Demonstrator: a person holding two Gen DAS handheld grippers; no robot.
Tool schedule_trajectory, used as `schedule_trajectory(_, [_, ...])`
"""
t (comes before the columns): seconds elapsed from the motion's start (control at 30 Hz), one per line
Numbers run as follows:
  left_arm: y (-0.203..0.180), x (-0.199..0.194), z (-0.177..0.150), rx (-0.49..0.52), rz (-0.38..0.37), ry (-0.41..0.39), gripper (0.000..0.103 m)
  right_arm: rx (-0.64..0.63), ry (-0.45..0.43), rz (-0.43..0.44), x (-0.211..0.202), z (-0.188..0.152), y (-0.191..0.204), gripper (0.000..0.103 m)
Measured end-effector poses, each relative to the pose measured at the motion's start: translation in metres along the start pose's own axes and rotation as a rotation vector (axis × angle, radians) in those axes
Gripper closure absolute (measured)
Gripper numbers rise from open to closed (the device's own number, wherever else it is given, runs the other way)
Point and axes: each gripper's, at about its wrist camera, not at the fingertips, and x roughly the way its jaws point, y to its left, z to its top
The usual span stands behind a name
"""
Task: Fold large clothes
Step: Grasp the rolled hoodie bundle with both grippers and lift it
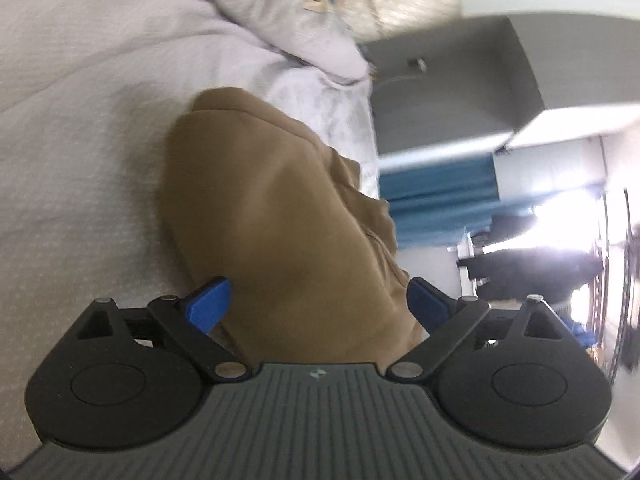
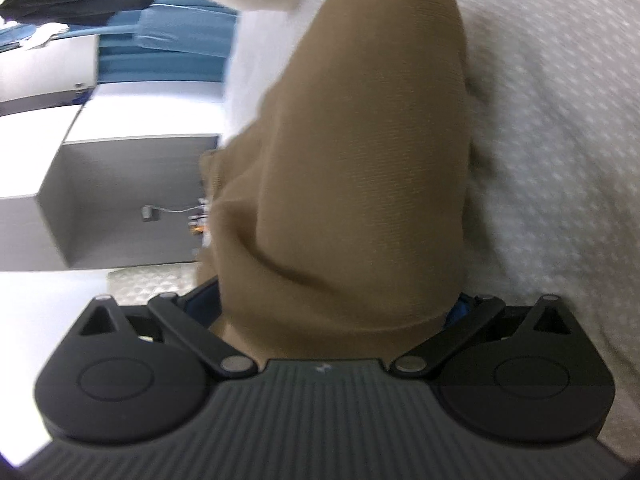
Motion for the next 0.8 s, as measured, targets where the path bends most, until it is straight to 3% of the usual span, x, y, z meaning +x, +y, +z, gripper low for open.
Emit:
schedule_trajectory(0.1, [0.005, 0.001, 0.0, -0.005, 0.078, 0.011, 0.006, -0.062, -0.003, 0.08, -0.006, 0.002, 0.009, 0.0])
schedule_trajectory(0.23, [0.017, 0.02, 0.006, -0.089, 0.04, 0.045, 0.006, -0.137, -0.013, 0.191, -0.01, -0.001, 0.024, 0.0])
schedule_trajectory(0.33, [0.029, 0.031, 0.014, -0.172, -0.003, -0.011, 0.006, -0.158, -0.017, 0.223, -0.005, 0.002, 0.028, 0.0])
schedule_trajectory(0.47, [0.04, 0.038, 0.025, -0.246, -0.009, -0.077, 0.006, -0.146, -0.025, 0.11, 0.001, 0.005, 0.02, 0.0])
schedule_trajectory(0.6, [0.035, 0.049, 0.031, -0.206, 0.043, -0.089, 0.006, -0.092, -0.032, -0.004, 0.01, 0.01, 0.007, 0.0])
schedule_trajectory(0.8, [0.029, 0.064, 0.04, -0.176, 0.092, -0.112, 0.006, -0.112, -0.117, -0.066, 0.004, 0.01, 0.009, 0.0])
